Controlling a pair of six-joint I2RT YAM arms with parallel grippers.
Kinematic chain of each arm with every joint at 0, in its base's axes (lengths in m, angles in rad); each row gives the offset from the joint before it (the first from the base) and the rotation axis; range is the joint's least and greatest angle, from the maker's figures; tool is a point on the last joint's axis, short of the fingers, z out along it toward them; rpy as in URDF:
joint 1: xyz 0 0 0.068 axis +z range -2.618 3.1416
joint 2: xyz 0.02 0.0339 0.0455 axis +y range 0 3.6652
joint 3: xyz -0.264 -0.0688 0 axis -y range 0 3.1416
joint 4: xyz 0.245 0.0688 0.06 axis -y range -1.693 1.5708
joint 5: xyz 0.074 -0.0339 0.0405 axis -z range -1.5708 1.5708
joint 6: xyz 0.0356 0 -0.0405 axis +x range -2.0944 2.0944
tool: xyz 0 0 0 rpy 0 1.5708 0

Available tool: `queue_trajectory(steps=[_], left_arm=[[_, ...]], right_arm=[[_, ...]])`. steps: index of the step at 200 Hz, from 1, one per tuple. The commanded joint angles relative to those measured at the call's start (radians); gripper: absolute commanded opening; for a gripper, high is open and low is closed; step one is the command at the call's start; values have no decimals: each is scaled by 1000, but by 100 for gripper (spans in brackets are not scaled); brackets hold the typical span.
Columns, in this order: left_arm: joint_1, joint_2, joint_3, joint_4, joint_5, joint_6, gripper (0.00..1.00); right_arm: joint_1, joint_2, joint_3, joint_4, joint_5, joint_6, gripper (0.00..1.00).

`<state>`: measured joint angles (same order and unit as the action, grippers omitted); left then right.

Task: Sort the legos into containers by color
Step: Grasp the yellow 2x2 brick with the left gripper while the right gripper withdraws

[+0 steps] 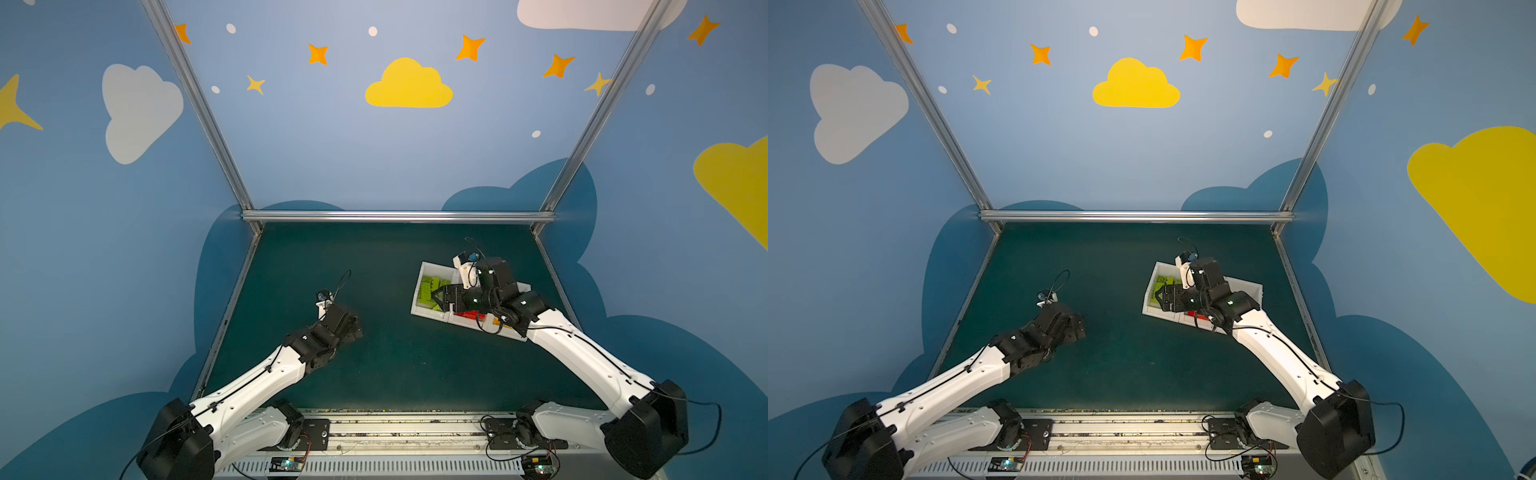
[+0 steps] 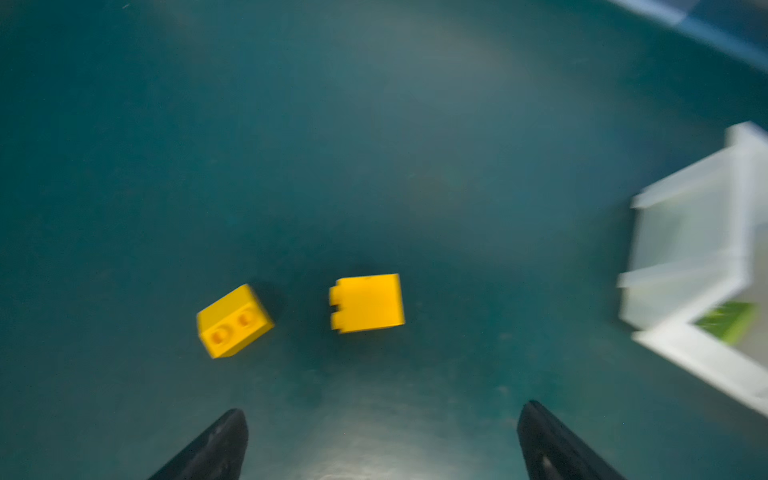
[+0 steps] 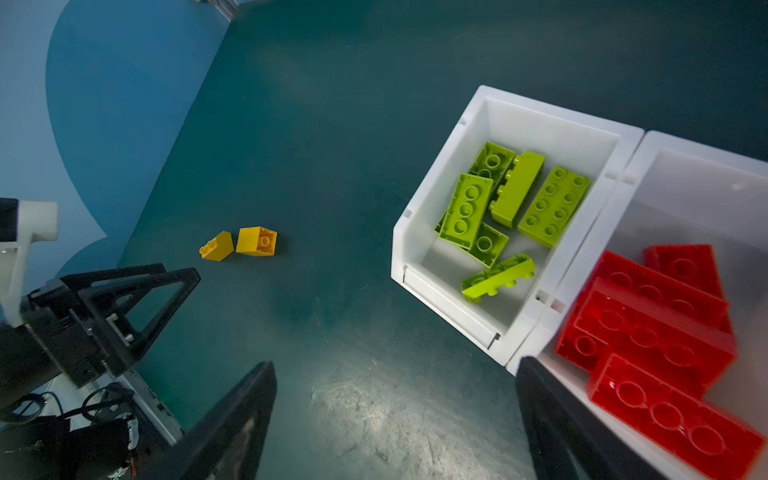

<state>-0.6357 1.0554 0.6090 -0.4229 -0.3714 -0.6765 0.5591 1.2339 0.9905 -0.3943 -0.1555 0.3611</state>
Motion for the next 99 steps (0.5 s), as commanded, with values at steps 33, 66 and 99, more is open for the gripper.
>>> queue_trajectory(steps=[33,66,99], left_arm=[[57,173,35,-2,17,8,100],[78,295,73,89,45,21,97],[94,423,145,106,60,25,83]], right_arm=[[22,38,38,38,20,-18,89],[23,27,24,45,34,-25,88],[24,17,11,48,49,-36,88]])
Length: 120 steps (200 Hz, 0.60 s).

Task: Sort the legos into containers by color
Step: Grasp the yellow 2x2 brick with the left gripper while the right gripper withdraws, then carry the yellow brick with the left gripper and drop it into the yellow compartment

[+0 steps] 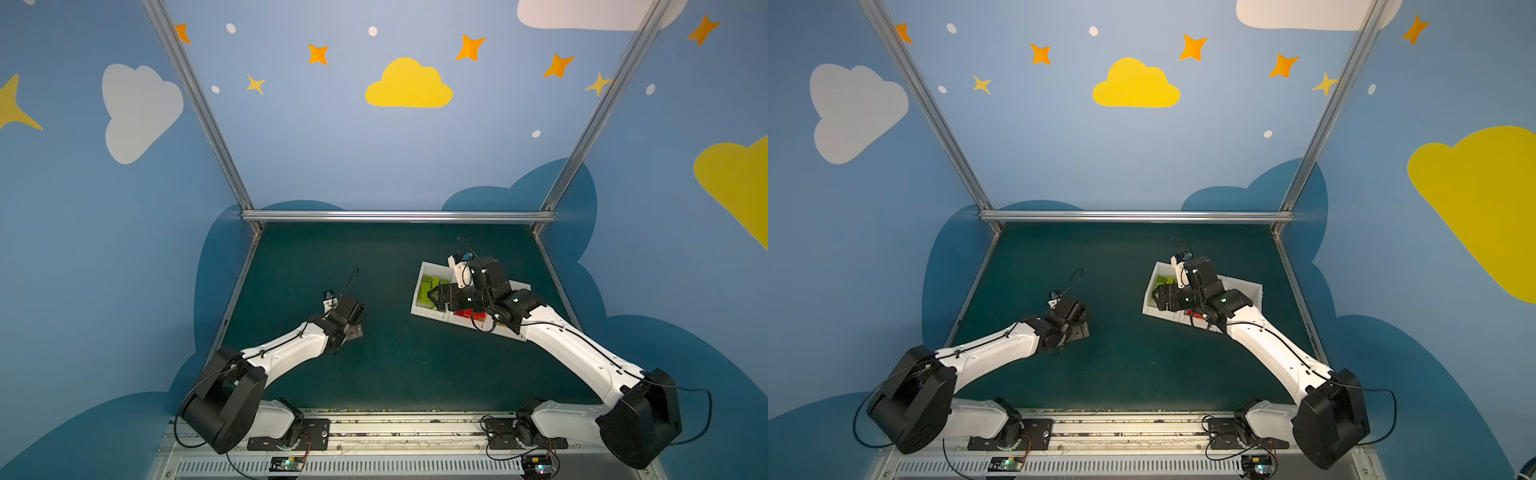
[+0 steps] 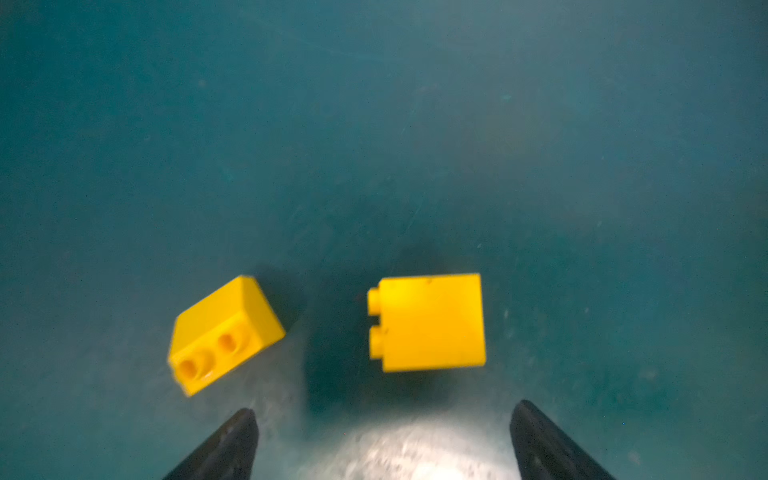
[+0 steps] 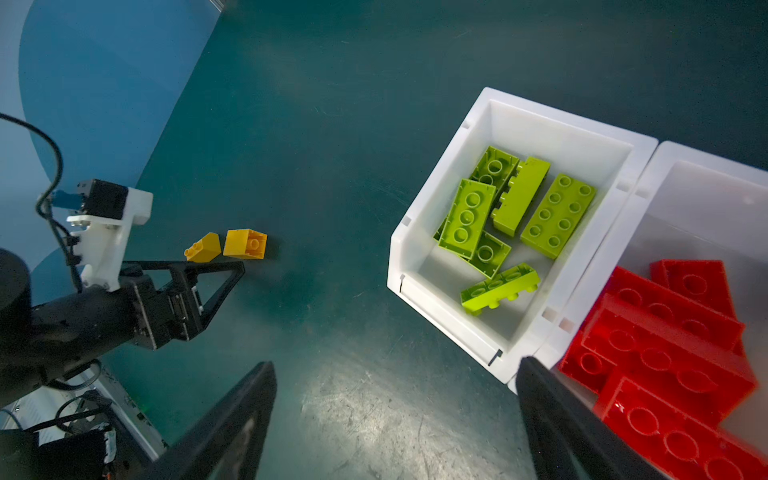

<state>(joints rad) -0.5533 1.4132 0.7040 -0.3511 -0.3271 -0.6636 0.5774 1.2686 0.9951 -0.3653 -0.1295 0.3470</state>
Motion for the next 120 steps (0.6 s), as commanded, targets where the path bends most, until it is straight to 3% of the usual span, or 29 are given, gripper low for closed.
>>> queue_trajectory(steps=[1,80,120], left_arm=[[12,68,52,35,17,13,83],[28,203,137,69,58,39,44],[6,181,192,35,113,65,36]], right_arm=[[5,-17,5,19,24,-22,88],[4,-46,-10,20,26,-36,88],[4,-104,-6,10,35,-28,88]])
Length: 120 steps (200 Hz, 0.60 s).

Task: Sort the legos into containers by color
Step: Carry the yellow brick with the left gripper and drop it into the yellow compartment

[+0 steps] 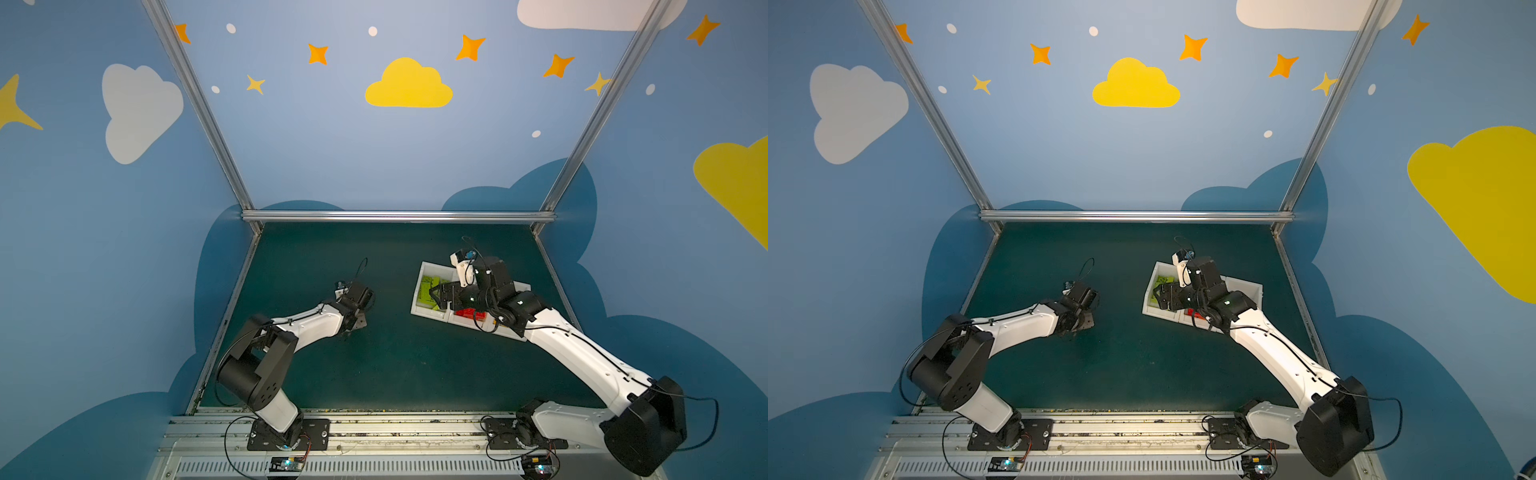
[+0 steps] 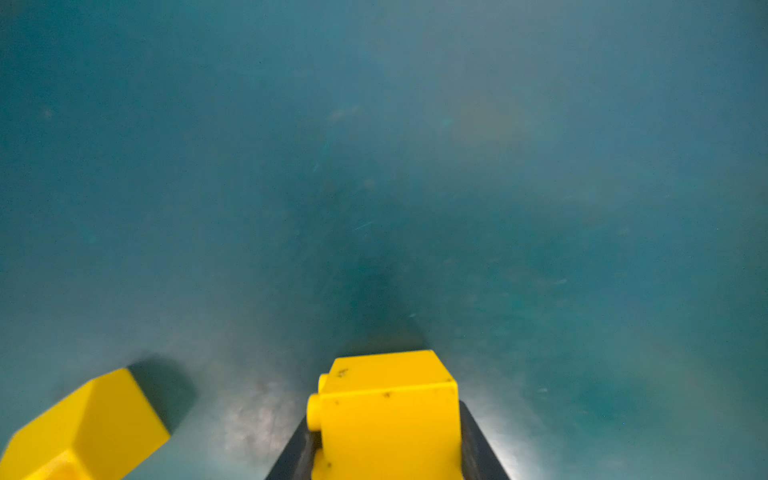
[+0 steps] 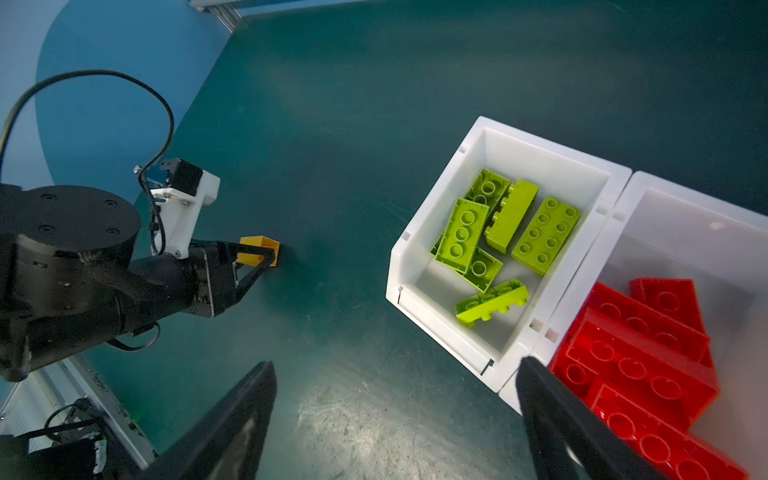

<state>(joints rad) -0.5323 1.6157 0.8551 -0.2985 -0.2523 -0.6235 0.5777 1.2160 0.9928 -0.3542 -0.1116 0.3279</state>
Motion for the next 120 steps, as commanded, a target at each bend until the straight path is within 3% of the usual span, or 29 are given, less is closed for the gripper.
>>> queue_trajectory(steps=[1,35,60,120], left_arm=[[-17,-22,42,-17,40,26,36],[-105,-26,126,-9,96,38,36],[-197,47,251,19,156,41,36],[-365,416,790,14,324,61,36]], right_arm=[[4,-53,-4,-3,18,-8,88],[-4,-144,19,-11,33,13,88],[-6,-235,49,-11,30,24,88],[-5,-312,159,-73,-28,16,88]])
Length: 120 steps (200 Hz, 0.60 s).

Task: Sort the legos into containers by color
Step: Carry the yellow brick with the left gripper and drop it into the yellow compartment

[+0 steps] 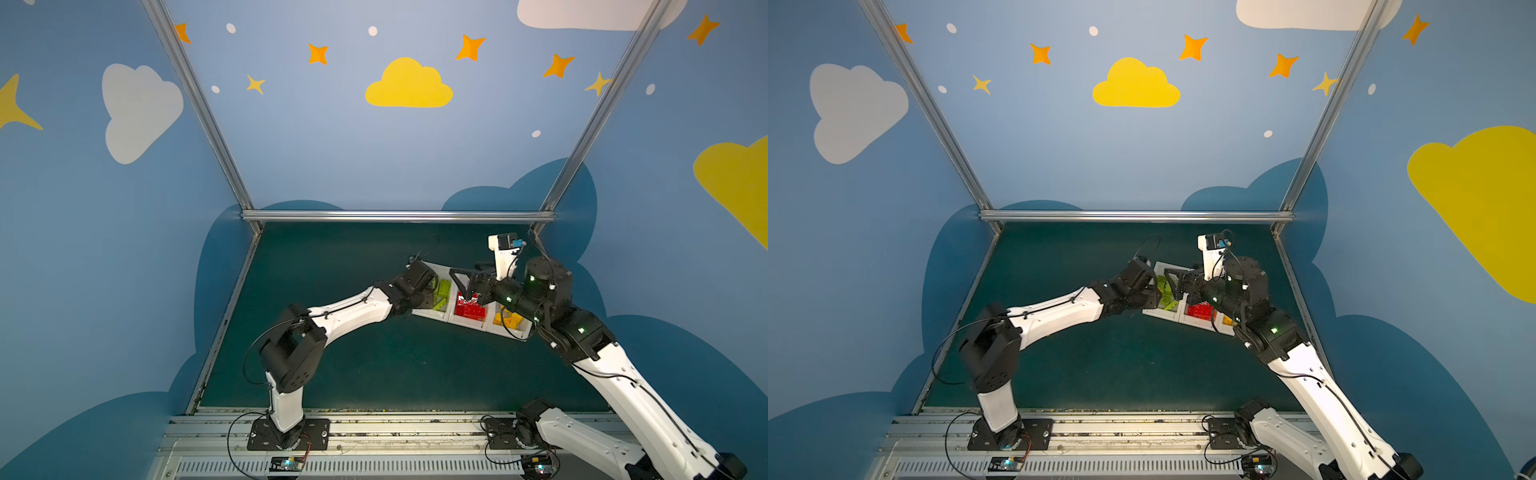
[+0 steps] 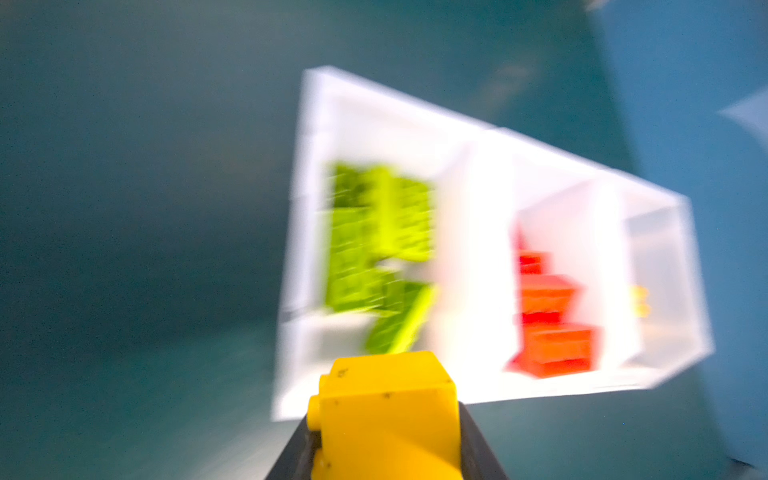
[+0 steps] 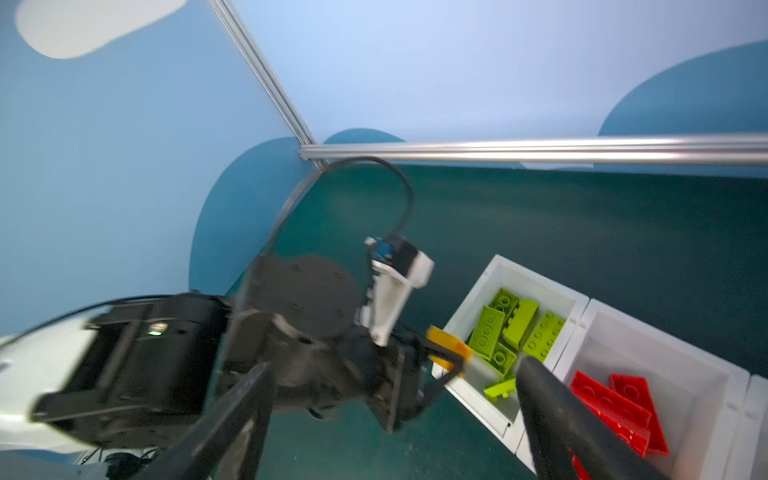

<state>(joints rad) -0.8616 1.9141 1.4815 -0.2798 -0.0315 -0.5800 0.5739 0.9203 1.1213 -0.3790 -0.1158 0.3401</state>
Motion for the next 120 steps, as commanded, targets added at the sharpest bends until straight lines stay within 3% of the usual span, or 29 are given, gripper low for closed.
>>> queue_trajectory(steps=[1,83,107,120], left_arm=[[-36,126,173,-5,106,17,36],[-102,639,918,-5,380,-22,36],[-105,829,1236,-129,396,-43,37],[-103,893,1320,-141,390,-67,41]], right_arm=[[-1,-16,31,-49,-24,4,88],[2,-47,50,-60,-63,1,88],[3,-52,48,-61,-64,1,88],[4,-55,43,-61,-62,1,88]])
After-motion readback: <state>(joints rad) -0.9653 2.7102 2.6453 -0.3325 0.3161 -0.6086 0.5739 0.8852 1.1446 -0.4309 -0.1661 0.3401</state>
